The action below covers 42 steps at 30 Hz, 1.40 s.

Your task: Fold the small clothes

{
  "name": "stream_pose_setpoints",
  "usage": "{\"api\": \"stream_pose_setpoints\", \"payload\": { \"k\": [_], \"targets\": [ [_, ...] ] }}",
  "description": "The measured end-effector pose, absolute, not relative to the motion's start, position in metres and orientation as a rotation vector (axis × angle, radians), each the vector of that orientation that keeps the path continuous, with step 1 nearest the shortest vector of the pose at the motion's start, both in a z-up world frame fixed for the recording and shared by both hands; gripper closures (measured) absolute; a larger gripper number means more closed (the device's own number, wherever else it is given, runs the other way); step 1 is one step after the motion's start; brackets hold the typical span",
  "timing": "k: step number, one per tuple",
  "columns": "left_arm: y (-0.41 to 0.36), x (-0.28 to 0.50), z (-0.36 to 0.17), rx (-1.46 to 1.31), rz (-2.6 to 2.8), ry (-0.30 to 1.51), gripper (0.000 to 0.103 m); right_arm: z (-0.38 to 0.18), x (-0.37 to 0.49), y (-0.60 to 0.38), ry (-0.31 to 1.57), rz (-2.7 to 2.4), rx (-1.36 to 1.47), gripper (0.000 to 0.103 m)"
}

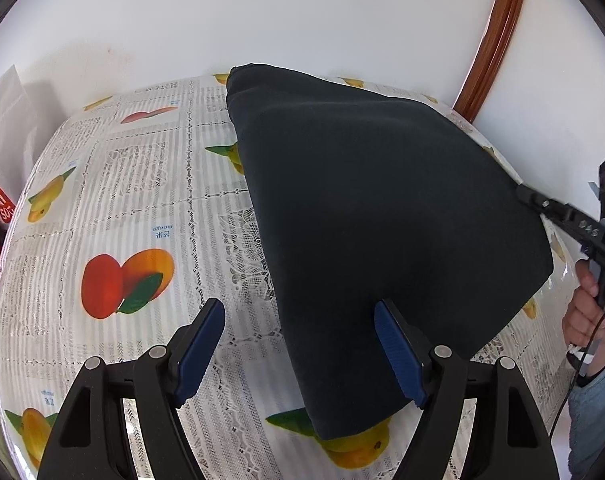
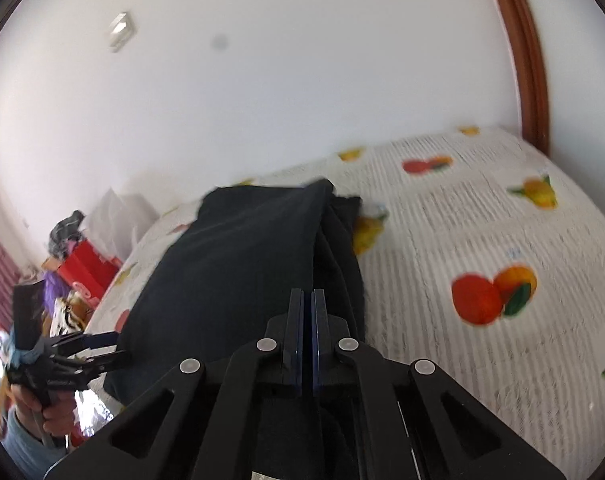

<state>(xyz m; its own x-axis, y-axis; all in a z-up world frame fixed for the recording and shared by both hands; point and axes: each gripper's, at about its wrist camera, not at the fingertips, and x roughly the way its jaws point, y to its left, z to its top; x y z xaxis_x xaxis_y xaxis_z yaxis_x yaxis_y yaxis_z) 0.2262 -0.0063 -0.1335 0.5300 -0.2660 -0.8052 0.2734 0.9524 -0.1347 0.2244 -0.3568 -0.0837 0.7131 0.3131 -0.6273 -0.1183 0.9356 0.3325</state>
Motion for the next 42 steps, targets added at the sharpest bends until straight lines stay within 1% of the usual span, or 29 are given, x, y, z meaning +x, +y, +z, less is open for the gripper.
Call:
{"api": "stream_pose_setpoints", "payload": {
  "k": [4,7,11,18,24,25,26,27,28,29,31,33,35,36,37,38,42],
  "targets": [
    [-0.008,0.22,-0.131,0.024,-0.309,0.95,0.027,-0.1,0.226,-0.35,0.804,0.183,0.241,0.099],
    [-0.007,0.215,-0.131,0.001,-0.311,0.958,0.029,-0.097,0.214,-0.349,0.815,0.139,0.213,0.097],
    [-0.009,0.207,-0.131,-0.012,-0.312,0.961,0.029,-0.093,0.193,-0.355,0.825,0.101,0.199,0.097],
    [-0.014,0.18,-0.124,-0.01,-0.307,0.954,0.029,-0.093,0.158,-0.359,0.916,-0.039,0.117,0.097],
    [-0.009,0.157,-0.112,-0.047,-0.294,0.943,0.029,-0.079,0.135,-0.356,0.919,-0.057,0.149,0.092],
    [-0.009,0.152,-0.107,-0.052,-0.294,0.932,0.029,-0.074,0.131,-0.353,0.914,-0.061,0.147,0.089],
    [-0.009,0.147,-0.101,-0.05,-0.293,0.919,0.029,-0.068,0.127,-0.35,0.906,-0.064,0.144,0.083],
    [-0.01,0.142,-0.095,-0.047,-0.29,0.903,0.029,-0.059,0.122,-0.346,0.893,-0.068,0.138,0.079],
    [-0.011,0.137,-0.087,-0.043,-0.285,0.883,0.028,-0.051,0.118,-0.342,0.875,-0.069,0.132,0.074],
    [-0.012,0.132,-0.08,-0.04,-0.274,0.867,0.025,-0.042,0.113,-0.339,0.851,-0.069,0.127,0.066],
    [-0.014,0.121,-0.065,-0.037,-0.24,0.828,0.02,-0.022,0.103,-0.331,0.808,-0.085,0.117,0.057],
    [-0.016,0.106,-0.05,-0.046,-0.24,0.791,0.016,-0.004,0.092,-0.322,0.782,-0.099,0.104,0.053],
    [-0.019,0.095,-0.039,-0.048,-0.236,0.766,0.013,0.01,0.081,-0.315,0.766,-0.085,0.095,0.043],
    [-0.021,0.091,-0.035,-0.044,-0.235,0.754,0.012,0.016,0.075,-0.311,0.754,-0.08,0.092,0.04],
    [-0.024,0.084,-0.03,-0.036,-0.23,0.743,0.011,0.022,0.069,-0.308,0.744,-0.082,0.086,0.034],
    [-0.026,0.077,-0.025,-0.03,-0.225,0.734,0.01,0.027,0.062,-0.305,0.734,-0.087,0.081,0.031],
    [-0.032,0.053,-0.015,-0.019,-0.207,0.706,0.004,0.044,0.034,-0.295,0.713,-0.066,0.08,0.029]
  ]
}}
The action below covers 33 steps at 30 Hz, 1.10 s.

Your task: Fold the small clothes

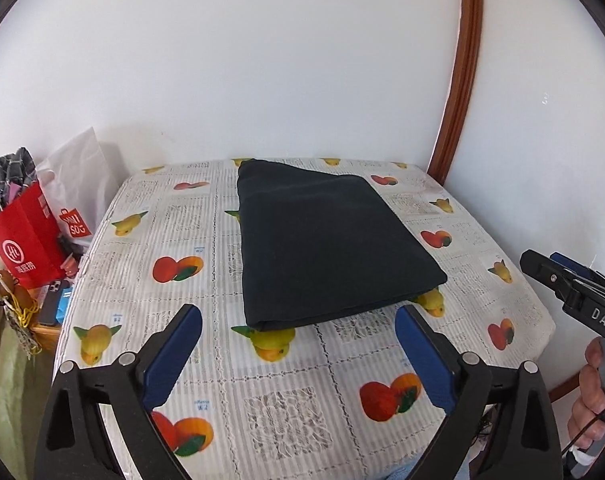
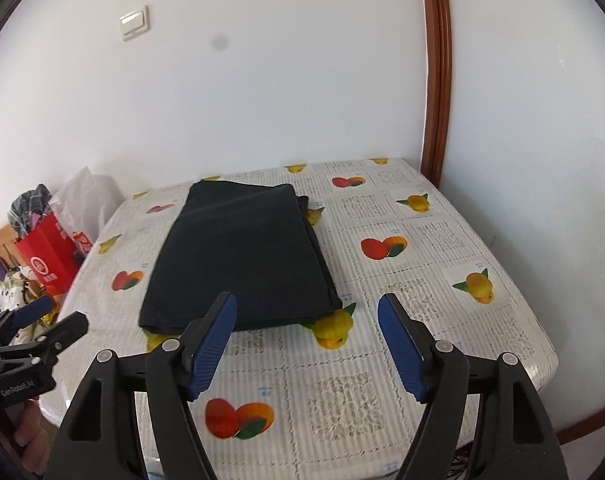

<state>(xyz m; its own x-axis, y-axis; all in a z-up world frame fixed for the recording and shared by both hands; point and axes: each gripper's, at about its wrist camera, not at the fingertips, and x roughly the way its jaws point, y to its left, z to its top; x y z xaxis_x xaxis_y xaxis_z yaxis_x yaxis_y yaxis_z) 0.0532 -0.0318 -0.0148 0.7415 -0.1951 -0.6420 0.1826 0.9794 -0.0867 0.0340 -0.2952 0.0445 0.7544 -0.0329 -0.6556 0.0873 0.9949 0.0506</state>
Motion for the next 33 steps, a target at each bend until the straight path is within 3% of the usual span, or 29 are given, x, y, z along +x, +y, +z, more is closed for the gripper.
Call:
{"api": "stream_pose_setpoints", "payload": {
  "k": [5,7,33],
  "targets": [
    [-0.036,0.028,-0.007,-0.015,-0.192,0.68,0.0,0.056,0.0,-0.289,0.645,-0.106,0.049,0.004],
    [-0.035,0.021,-0.004,-0.035,-0.198,0.676,0.0,0.059,-0.011,-0.287,0.642,-0.116,0.036,0.002],
    [-0.034,-0.01,0.007,-0.018,-0.167,0.626,0.0,0.064,-0.051,-0.285,0.612,-0.179,0.006,0.0]
  ]
}}
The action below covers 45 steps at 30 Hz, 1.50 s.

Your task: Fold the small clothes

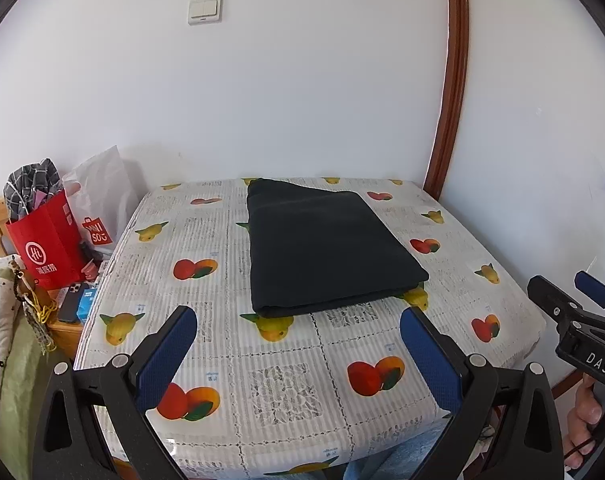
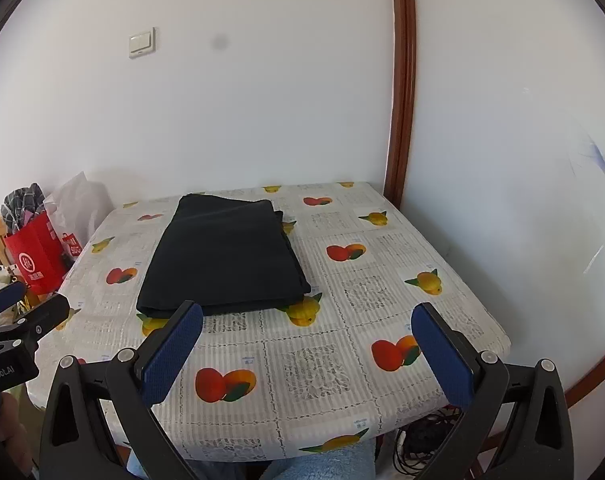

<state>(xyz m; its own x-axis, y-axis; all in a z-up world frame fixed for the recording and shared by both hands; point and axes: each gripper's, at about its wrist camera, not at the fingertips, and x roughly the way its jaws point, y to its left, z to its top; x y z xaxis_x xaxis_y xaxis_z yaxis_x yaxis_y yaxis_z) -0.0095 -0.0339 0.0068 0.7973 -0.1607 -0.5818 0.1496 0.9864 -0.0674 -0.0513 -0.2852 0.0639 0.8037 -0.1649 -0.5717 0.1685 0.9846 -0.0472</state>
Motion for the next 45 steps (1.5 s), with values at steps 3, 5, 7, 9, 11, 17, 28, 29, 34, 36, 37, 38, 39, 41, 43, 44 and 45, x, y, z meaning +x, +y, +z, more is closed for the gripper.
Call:
{"api": "stream_pose_setpoints", "payload": {
  "k": [3,5,7,9,11,17,28,29,34,36,37,38,39,41,43,44,45],
  "targets": [
    [-0.034,-0.0089,0.0042,-0.019,-0.169,0.636,0.0,0.063,-0.0511,-0.2857,0.616,-0.181,0.002,0.0],
    [-0.0344,-0.0094,0.0039,-0.015,-0.166,0.637,0.0,0.0632,-0.0511,-0.2865,0.616,-0.183,0.003,0.0],
    [-0.0336,-0.01,0.0044,-0.018,-0.166,0.635,0.0,0.063,-0.0516,-0.287,0.615,-0.183,0.008,0.0],
    [-0.0332,-0.0101,0.0047,-0.02,-0.166,0.635,0.0,0.0624,-0.0516,-0.2875,0.617,-0.181,0.009,0.0],
    [-0.0326,-0.01,0.0047,-0.02,-0.166,0.636,0.0,0.0622,-0.0512,-0.2883,0.619,-0.178,0.007,0.0],
    [-0.0318,-0.0098,0.0046,-0.028,-0.165,0.638,0.0,0.0629,-0.0528,-0.2881,0.613,-0.18,0.012,0.0],
    [-0.0315,-0.0086,0.0045,-0.033,-0.162,0.642,0.0,0.0619,-0.0519,-0.2868,0.622,-0.174,0.016,0.0],
    [-0.0313,-0.0084,0.0045,-0.033,-0.161,0.64,0.0,0.0618,-0.0516,-0.2869,0.621,-0.175,0.017,0.0],
    [-0.0304,-0.0082,0.0031,-0.039,-0.155,0.645,0.0,0.0586,-0.0498,-0.2856,0.632,-0.181,0.009,0.0],
    [-0.0305,-0.0082,0.0032,-0.039,-0.156,0.644,0.0,0.0585,-0.0494,-0.2855,0.633,-0.184,0.009,0.0],
    [-0.0307,-0.0079,0.0031,-0.04,-0.154,0.644,0.0,0.0587,-0.0496,-0.2856,0.631,-0.184,0.011,0.0],
    [-0.0308,-0.0078,0.0031,-0.041,-0.153,0.645,0.0,0.059,-0.0495,-0.2857,0.63,-0.183,0.013,0.0],
    [-0.0303,-0.0078,0.003,-0.041,-0.155,0.645,0.0,0.0586,-0.0497,-0.2863,0.632,-0.182,0.014,0.0],
    [-0.0308,-0.0072,0.0027,-0.041,-0.156,0.647,0.0,0.0584,-0.0496,-0.2863,0.635,-0.183,0.011,0.0],
    [-0.031,-0.0069,0.0027,-0.041,-0.158,0.646,0.0,0.0589,-0.0503,-0.2864,0.634,-0.186,0.011,0.0],
    [-0.0314,-0.0069,0.0024,-0.041,-0.159,0.646,0.0,0.0592,-0.0508,-0.2866,0.632,-0.187,0.013,0.0],
    [-0.0315,-0.0068,0.0023,-0.042,-0.158,0.646,0.0,0.0594,-0.0512,-0.2871,0.631,-0.188,0.016,0.0]
  ]
}}
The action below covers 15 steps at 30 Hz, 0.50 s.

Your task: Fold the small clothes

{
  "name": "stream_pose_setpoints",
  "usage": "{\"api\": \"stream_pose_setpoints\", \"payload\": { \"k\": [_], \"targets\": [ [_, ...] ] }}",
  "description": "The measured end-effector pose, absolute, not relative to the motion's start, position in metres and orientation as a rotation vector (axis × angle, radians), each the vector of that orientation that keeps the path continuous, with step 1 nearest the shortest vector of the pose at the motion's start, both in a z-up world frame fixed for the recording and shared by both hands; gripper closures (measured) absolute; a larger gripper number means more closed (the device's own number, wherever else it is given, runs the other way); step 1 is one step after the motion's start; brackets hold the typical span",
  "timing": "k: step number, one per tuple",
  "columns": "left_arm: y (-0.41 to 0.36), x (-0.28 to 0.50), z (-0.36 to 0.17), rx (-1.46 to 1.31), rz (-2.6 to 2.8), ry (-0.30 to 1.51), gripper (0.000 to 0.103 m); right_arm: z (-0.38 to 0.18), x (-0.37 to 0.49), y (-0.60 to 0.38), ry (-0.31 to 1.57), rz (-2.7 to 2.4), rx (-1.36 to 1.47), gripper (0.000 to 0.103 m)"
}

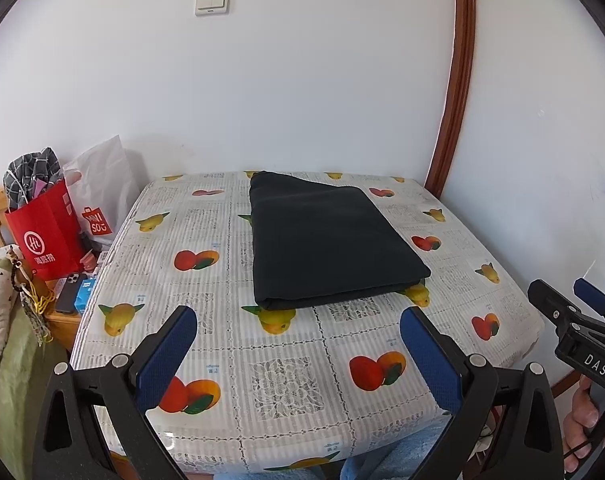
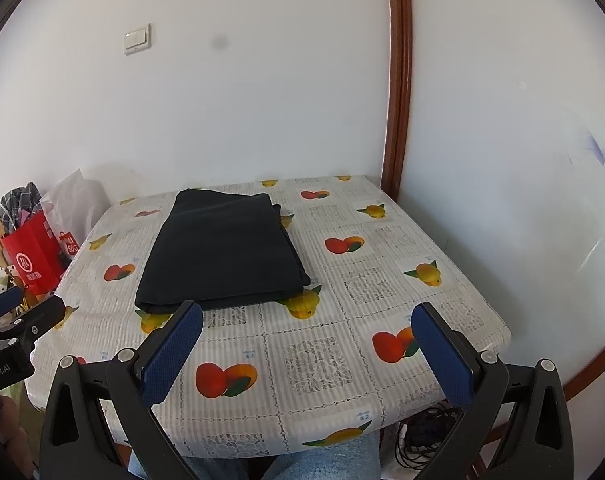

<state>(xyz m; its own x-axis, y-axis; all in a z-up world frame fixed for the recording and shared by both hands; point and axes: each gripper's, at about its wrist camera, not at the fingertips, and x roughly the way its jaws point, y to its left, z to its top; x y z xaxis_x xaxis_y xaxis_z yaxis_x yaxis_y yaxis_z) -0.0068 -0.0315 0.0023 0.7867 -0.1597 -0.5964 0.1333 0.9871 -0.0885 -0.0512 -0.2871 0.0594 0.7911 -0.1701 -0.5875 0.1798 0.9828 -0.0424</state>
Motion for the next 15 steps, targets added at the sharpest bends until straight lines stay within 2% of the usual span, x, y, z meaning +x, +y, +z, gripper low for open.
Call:
{"api": "stream_pose_setpoints", "payload": {
  "k": [15],
  "targets": [
    [-0.0372,-0.006,0.0013,-0.033,-0.151,0.65,0.0,0.0593,-0.0518,-0.293,0.628,-0.196,0.034,0.0]
  ]
}}
